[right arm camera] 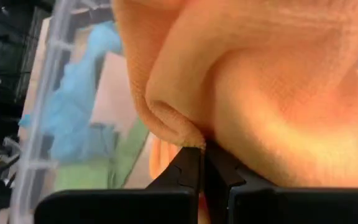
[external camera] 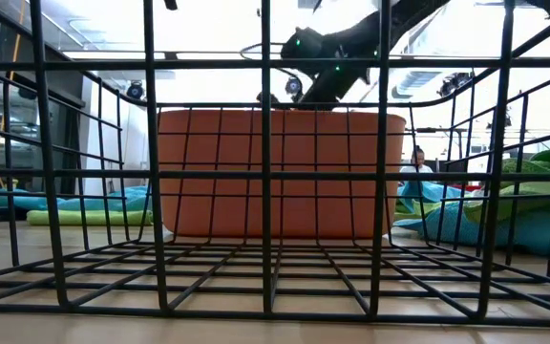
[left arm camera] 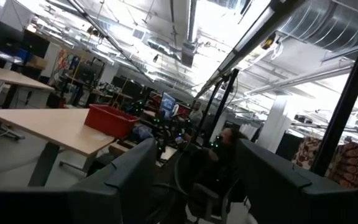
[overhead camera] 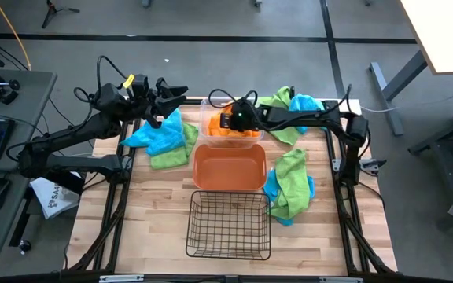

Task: Sort microfiber towel by color & place in baskets
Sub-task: Put the orange towel into the transparent bin

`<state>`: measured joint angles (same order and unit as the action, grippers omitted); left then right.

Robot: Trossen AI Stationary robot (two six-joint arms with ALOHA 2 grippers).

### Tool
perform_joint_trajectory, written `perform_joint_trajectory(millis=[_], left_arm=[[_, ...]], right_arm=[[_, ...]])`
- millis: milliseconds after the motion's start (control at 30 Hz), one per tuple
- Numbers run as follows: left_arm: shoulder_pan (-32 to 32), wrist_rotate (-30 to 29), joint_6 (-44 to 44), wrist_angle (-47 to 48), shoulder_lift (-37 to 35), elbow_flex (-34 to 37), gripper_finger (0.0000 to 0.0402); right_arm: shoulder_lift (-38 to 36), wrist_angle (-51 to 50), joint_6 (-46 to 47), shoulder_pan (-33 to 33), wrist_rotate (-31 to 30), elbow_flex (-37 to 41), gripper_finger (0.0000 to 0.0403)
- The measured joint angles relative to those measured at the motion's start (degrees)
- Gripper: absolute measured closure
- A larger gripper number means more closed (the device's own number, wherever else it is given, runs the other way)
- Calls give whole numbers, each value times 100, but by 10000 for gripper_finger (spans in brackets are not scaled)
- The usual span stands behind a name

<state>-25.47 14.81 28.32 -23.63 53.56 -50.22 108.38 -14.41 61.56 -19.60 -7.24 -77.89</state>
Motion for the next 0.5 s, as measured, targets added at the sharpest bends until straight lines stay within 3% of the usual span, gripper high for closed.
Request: perform_joint_trajectory(millis=[400, 500], left_arm=[[0, 0, 15, -3, 0, 0, 193], [0, 0, 17, -12, 0, 0, 193]], right_arm=[[306, 166, 266, -37, 484, -4, 401], [246, 443, 253, -39, 601, -4, 379]])
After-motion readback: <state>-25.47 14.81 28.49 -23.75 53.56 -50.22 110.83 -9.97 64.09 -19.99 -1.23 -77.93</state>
